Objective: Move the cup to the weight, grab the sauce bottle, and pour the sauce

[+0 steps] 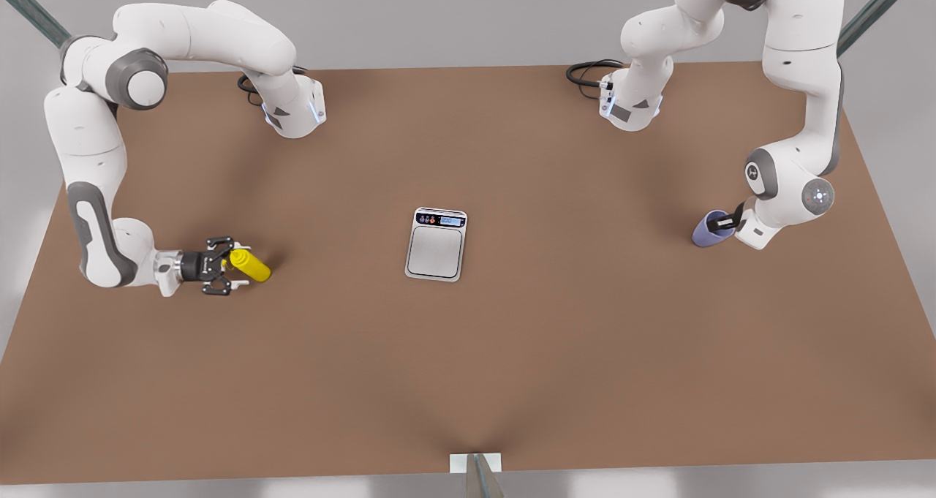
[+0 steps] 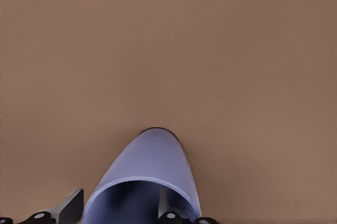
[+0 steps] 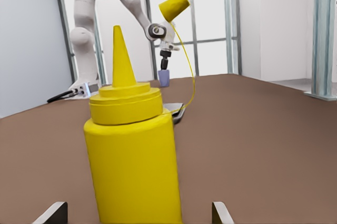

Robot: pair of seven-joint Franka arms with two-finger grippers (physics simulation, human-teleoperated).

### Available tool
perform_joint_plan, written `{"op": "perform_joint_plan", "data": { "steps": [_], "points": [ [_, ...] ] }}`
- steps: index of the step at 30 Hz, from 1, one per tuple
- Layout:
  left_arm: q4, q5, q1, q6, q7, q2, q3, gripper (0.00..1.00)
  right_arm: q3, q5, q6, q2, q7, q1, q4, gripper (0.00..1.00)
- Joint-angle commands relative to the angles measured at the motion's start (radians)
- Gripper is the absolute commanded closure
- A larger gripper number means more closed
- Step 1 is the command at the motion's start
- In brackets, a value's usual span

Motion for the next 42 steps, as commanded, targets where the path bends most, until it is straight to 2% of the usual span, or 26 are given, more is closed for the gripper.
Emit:
{"op": "perform_joint_plan", "data": {
  "steps": [1, 3, 7, 9, 12, 15, 16, 18, 21, 25, 26, 27, 30, 33, 35, 38, 40, 42],
  "points": [
    [0.0, 0.001, 0.0, 0.0, 0.0, 0.005, 0.0, 0.38, 0.0, 0.002, 0.0, 0.001, 0.0, 0.0, -0.007, 0.0],
    [0.0, 0.001, -0.002, 0.006, 0.0, 0.014, 0.0, 0.41, 0.002, 0.005, 0.003, 0.0, 0.0, 0.001, -0.013, 0.0],
    [0.006, 0.001, -0.002, 0.008, 0.0, 0.019, 0.0, 0.6, 0.025, 0.017, 0.025, 0.0, 0.0, 0.0, -0.033, 0.0],
    [0.008, 0.001, -0.002, 0.008, 0.0, 0.019, 0.0, 0.62, 0.025, 0.017, 0.026, 0.0, 0.0, 0.001, -0.034, 0.0],
    [0.015, 0.001, -0.002, 0.008, 0.0, 0.019, 0.0, 0.74, 0.033, 0.019, 0.028, 0.0, 0.002, 0.0, -0.034, 0.0],
    [0.029, 0.001, -0.005, 0.008, 0.0, 0.02, -0.002, 0.78, 0.043, 0.019, 0.034, 0.0, 0.002, 0.001, -0.042, 0.01],
    [0.034, 0.001, -0.006, 0.008, 0.0, 0.02, -0.002, 0.78, 0.046, 0.019, 0.037, -0.002, 0.002, 0.0, -0.042, 0.22],
    [0.041, 0.003, -0.009, 0.008, 0.0, 0.028, -0.002, 0.79, 0.046, 0.019, 0.042, -0.002, 0.002, 0.0, -0.048, 0.4],
    [0.045, 0.003, -0.011, 0.008, -0.002, 0.027, -0.003, 0.79, 0.046, 0.019, 0.054, -0.002, 0.003, 0.001, -0.05, 0.52],
    [0.097, 0.003, -0.035, -0.006, -0.005, -0.018, -0.009, 0.79, 0.046, 0.019, 0.057, -0.002, 0.002, 0.0, -0.053, 0.56],
    [0.107, 0.0, -0.037, -0.008, -0.005, -0.029, -0.038, 0.79, 0.048, 0.019, 0.057, -0.002, 0.003, 0.001, -0.053, 0.57],
    [0.175, -0.068, -0.038, -0.017, -0.006, -0.027, -0.119, 0.79, 0.046, 0.019, 0.057, -0.003, 0.003, 0.0, -0.053, 0.58],
    [0.31, -0.129, -0.04, -0.032, -0.017, 0.057, -0.296, 0.79, 0.046, 0.017, 0.057, -0.019, 0.015, 0.0, -0.053, 0.58],
    [0.457, -0.122, -0.041, -0.044, -0.307, 0.166, -0.491, 0.79, 0.071, -0.029, 0.032, -0.112, 0.116, 0.023, -0.008, 0.59],
    [0.574, -0.054, -0.204, -0.06, -0.59, 0.25, -0.511, 0.79, 0.1, -0.077, 0.011, -0.198, 0.235, 0.047, 0.049, 0.59],
    [0.726, -0.053, -0.391, -0.127, -0.879, 0.333, -0.509, 0.79, 0.203, -0.155, 0.008, -0.238, 0.393, 0.051, 0.134, 0.58],
    [0.793, -0.051, -0.477, -0.132, -1.012, 0.375, -0.509, 0.79, 0.278, -0.208, 0.026, -0.269, 0.498, 0.063, 0.165, 0.58],
    [0.796, -0.051, -0.512, -0.132, -1.04, 0.389, -0.511, 0.79, 0.283, -0.236, 0.071, -0.282, 0.558, 0.132, 0.188, 0.58]
  ]
}}
